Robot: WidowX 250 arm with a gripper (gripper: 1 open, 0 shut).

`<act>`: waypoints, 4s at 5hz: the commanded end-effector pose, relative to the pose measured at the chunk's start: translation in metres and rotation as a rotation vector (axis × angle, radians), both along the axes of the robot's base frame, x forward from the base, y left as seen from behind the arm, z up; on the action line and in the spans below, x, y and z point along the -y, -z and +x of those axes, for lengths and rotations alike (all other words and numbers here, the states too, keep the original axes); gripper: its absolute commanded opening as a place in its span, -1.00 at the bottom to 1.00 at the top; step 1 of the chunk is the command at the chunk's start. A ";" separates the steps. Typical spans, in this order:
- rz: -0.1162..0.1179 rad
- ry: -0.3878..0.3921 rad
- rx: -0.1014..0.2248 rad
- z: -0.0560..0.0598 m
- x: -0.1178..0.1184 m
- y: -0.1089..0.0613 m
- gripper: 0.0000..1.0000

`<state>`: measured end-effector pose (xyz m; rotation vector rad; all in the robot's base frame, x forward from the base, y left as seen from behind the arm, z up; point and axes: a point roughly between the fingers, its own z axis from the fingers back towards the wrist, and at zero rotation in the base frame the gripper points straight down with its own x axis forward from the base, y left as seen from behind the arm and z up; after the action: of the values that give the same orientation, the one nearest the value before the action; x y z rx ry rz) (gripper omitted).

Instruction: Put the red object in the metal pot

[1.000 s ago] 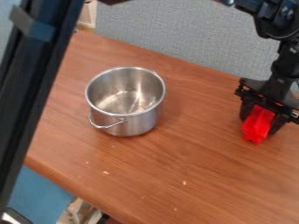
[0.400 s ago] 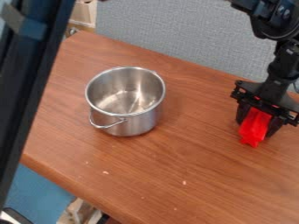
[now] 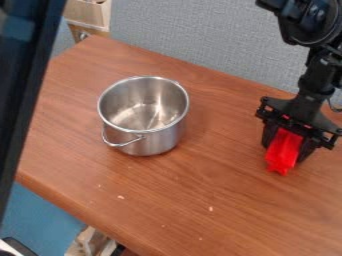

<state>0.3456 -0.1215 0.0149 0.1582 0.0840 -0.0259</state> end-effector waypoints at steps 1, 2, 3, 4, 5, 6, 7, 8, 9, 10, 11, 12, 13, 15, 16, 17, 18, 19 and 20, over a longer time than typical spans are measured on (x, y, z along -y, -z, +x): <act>0.066 -0.024 -0.153 -0.038 -0.021 0.022 -1.00; 0.068 -0.036 -0.148 -0.041 -0.026 0.014 -1.00; 0.063 -0.047 -0.134 -0.043 -0.031 0.003 -1.00; 0.052 -0.071 -0.094 -0.044 -0.043 -0.022 -1.00; 0.028 -0.113 -0.030 -0.045 -0.066 -0.052 -1.00; -0.026 -0.157 0.034 -0.048 -0.096 -0.075 -1.00; -0.071 -0.220 0.077 -0.050 -0.131 -0.096 -1.00; -0.090 -0.288 0.081 -0.049 -0.166 -0.097 -1.00; -0.092 -0.315 0.083 -0.050 -0.182 -0.094 -1.00; -0.094 -0.320 0.084 -0.050 -0.184 -0.094 -1.00; -0.095 -0.324 0.085 -0.049 -0.185 -0.092 -1.00; -0.096 -0.328 0.086 -0.048 -0.186 -0.090 -1.00; -0.097 -0.332 0.087 -0.047 -0.188 -0.089 -1.00; -0.099 -0.339 0.087 -0.045 -0.189 -0.086 -1.00; -0.100 -0.343 0.087 -0.045 -0.190 -0.085 -1.00; -0.100 -0.347 0.087 -0.044 -0.191 -0.085 -1.00; -0.101 -0.350 0.087 -0.044 -0.191 -0.085 -1.00; -0.103 -0.353 0.088 -0.044 -0.192 -0.084 -1.00; -0.104 -0.356 0.088 -0.043 -0.192 -0.083 -1.00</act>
<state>0.2949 0.0633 0.0833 0.0346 0.0810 0.3138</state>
